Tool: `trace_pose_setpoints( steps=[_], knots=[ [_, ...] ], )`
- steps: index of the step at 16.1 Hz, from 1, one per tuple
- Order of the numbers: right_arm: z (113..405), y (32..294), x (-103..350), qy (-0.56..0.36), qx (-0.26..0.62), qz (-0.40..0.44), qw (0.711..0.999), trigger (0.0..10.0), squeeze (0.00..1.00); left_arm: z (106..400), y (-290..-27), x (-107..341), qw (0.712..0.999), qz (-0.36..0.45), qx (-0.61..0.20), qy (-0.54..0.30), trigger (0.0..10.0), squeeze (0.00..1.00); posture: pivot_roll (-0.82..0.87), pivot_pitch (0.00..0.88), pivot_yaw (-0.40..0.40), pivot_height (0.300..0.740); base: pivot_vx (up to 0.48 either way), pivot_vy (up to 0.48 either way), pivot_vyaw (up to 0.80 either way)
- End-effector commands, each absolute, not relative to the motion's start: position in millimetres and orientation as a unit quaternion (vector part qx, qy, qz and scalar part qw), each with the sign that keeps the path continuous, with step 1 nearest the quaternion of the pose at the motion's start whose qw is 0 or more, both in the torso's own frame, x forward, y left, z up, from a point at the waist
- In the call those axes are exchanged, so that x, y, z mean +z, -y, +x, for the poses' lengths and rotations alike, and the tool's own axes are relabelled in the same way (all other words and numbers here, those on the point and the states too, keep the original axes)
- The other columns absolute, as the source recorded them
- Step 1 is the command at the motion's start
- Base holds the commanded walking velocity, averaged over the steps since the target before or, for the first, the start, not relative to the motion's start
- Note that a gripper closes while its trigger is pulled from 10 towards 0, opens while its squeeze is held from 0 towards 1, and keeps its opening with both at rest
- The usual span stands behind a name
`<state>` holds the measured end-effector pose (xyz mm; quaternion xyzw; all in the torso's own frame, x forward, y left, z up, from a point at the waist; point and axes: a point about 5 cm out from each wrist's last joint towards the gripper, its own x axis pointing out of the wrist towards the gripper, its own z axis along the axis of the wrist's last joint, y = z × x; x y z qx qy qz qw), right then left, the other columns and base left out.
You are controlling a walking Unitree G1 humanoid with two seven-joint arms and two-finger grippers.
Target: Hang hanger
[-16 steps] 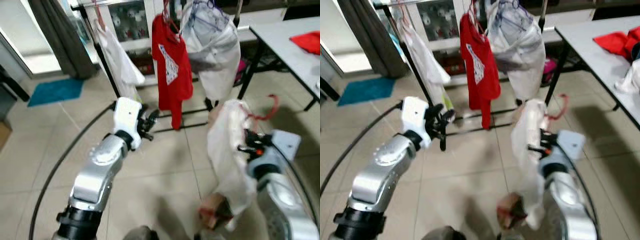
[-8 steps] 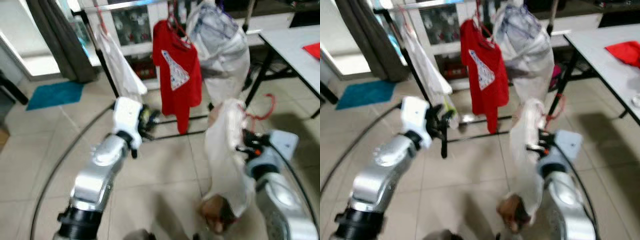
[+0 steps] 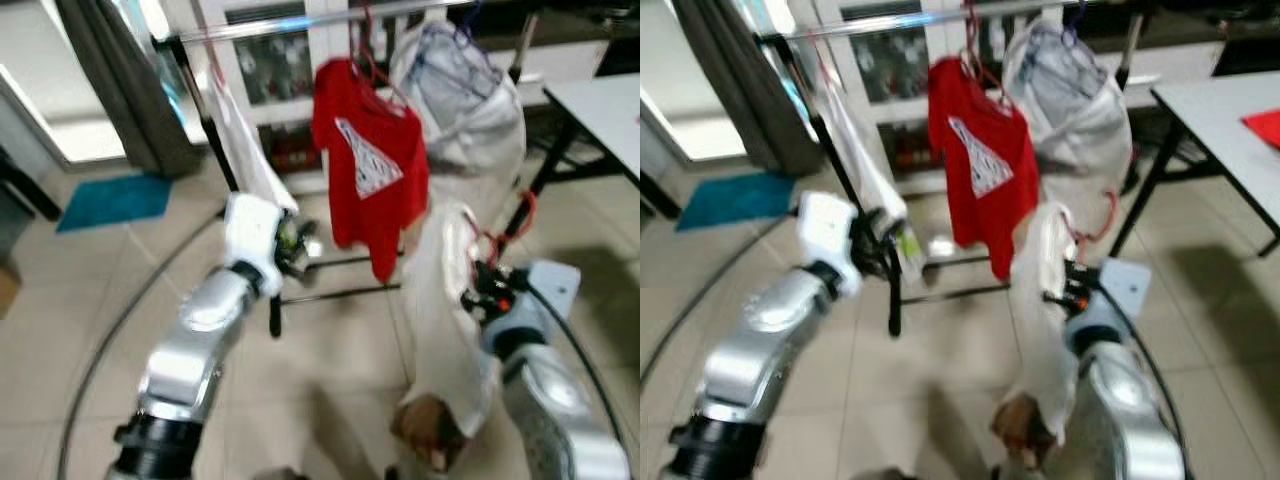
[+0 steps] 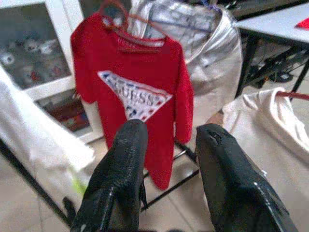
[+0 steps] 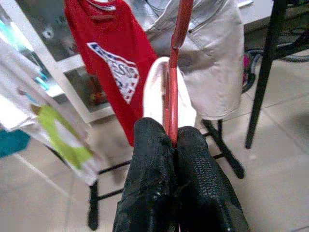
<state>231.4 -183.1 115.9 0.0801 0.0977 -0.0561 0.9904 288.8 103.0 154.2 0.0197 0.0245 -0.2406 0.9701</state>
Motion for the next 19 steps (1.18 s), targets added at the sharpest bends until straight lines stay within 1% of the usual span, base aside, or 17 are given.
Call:
trace_pose_setpoints(
  steps=[1, 3, 5, 9, 11, 15, 16, 19],
  knots=[
    [233, 173, 121, -0.091, -0.034, 0.077, 0.992, 10.0, 0.0, 290, -114, 156, 0.974, 0.031, -0.224, -0.022, 10.0, 0.0, -0.02, 0.085, 0.098, 0.74, 0.36, 0.0, 0.0],
    [232, 168, 116, -0.11, -0.016, 0.064, 0.992, 10.0, 0.0, 290, -115, 156, 0.974, 0.03, -0.224, -0.023, 10.0, 0.0, -0.02, 0.086, 0.098, 0.74, 0.36, 0.0, 0.0],
    [231, 170, 122, -0.08, -0.021, 0.083, 0.993, 10.0, 0.0, 290, -115, 155, 0.974, 0.029, -0.222, -0.025, 10.0, 0.0, -0.02, 0.094, 0.095, 0.74, 0.36, 0.0, 0.0],
    [231, 171, 124, -0.073, -0.017, 0.077, 0.994, 10.0, 0.0, 288, -115, 151, 0.975, 0.026, -0.219, -0.032, 10.0, 0.0, -0.02, 0.09, 0.099, 0.74, 0.349, 0.0, 0.0],
    [232, 170, 124, -0.069, -0.015, 0.088, 0.994, 10.0, 0.0, 289, -116, 148, 0.976, 0.02, -0.212, -0.041, 10.0, 0.0, -0.02, 0.09, 0.099, 0.74, 0.0, 0.0, 0.0],
    [232, 166, 124, -0.073, 0.004, 0.051, 0.996, 10.0, 0.0, 289, -117, 149, 0.977, 0.039, -0.206, -0.035, 10.0, 0.0, -0.01, 0.093, 0.098, 0.74, 0.0, 0.0, 0.0],
    [232, 163, 124, -0.074, 0.014, 0.045, 0.996, 10.0, 0.0, 290, -117, 150, 0.978, 0.04, -0.203, -0.034, 10.0, 0.0, -0.02, 0.094, 0.097, 0.74, 0.0, -0.251, 0.0],
    [233, 159, 125, -0.073, 0.03, 0.067, 0.995, 10.0, 0.0, 291, -118, 150, 0.981, 0.02, -0.191, -0.035, 10.0, 0.0, -0.01, 0.094, 0.097, 0.74, 0.0, -0.084, 0.0]
  ],
)
